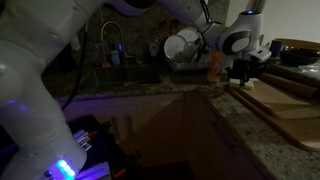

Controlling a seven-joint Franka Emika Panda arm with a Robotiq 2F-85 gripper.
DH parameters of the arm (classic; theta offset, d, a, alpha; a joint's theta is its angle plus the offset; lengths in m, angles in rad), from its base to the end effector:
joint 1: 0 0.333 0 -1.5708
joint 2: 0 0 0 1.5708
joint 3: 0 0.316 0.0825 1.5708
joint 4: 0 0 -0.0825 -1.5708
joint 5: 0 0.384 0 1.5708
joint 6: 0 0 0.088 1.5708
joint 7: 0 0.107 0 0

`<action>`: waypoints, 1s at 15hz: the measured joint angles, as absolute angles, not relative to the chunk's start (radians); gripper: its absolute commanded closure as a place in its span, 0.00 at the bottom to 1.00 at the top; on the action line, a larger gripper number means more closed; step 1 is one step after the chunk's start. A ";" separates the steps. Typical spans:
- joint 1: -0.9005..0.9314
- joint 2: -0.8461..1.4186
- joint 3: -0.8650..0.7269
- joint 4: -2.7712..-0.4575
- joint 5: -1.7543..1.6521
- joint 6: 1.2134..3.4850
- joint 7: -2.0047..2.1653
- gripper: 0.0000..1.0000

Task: Place the yellow sponge on the chopping board and wipe the chopping board

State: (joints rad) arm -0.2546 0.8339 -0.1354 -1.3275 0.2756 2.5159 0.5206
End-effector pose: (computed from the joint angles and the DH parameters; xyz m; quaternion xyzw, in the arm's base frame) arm 0.7254 -0.2704 0.2730 -0.8517 0.4890 -0.1764 0.0658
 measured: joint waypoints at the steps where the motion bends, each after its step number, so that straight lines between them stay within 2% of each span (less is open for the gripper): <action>1: -0.255 0.834 -0.133 -1.326 0.285 2.515 0.506 1.00; 6: -0.284 0.834 -0.148 -1.324 0.305 2.506 0.482 1.00; 15: -0.359 0.832 -0.355 -1.365 0.302 2.461 0.587 1.00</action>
State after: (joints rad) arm -0.3589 0.8318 -0.3552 -1.3649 0.3025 2.4614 0.5866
